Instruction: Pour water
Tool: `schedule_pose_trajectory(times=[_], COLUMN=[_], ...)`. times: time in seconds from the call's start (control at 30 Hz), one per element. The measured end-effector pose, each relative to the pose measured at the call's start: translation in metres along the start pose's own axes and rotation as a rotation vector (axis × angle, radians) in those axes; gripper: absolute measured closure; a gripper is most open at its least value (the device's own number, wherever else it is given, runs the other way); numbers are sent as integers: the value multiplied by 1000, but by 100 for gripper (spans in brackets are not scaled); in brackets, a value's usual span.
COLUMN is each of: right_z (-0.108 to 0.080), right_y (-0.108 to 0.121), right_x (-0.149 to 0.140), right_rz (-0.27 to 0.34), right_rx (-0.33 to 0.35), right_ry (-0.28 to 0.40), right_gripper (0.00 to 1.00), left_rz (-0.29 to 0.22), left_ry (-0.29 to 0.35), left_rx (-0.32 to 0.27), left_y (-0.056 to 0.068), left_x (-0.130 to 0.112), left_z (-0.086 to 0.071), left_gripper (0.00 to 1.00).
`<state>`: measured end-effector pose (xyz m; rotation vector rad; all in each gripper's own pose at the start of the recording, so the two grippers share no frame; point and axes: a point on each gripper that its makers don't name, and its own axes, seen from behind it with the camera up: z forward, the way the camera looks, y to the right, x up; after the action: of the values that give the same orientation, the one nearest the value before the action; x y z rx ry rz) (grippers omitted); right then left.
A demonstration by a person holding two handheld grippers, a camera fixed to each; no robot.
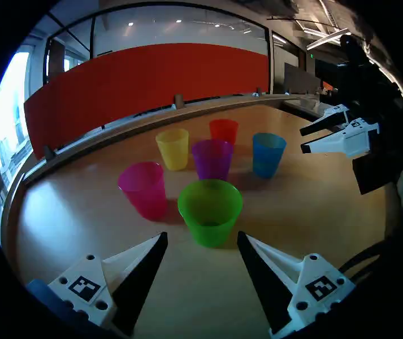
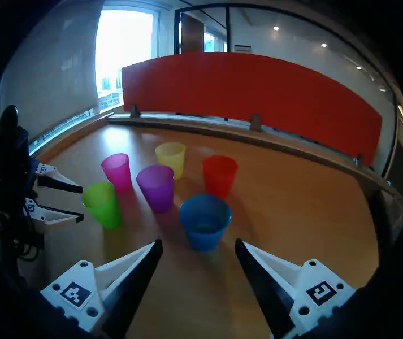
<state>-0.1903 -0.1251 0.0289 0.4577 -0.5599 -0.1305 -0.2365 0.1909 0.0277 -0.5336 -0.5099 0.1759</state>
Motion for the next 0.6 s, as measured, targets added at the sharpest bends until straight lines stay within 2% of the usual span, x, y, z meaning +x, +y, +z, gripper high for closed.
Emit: schedule_pose_trajectory(times=[0.6], right_z=[10], right_y=[9], right_x=[-7], right_rz=[11], right_rx=[-1], right_ry=[-19], right_gripper=[1], left_rz=[22], left_ry=[-45], left_rx=[-34], left_y=[4], left_x=[-6], left_z=[40], left_gripper=[9])
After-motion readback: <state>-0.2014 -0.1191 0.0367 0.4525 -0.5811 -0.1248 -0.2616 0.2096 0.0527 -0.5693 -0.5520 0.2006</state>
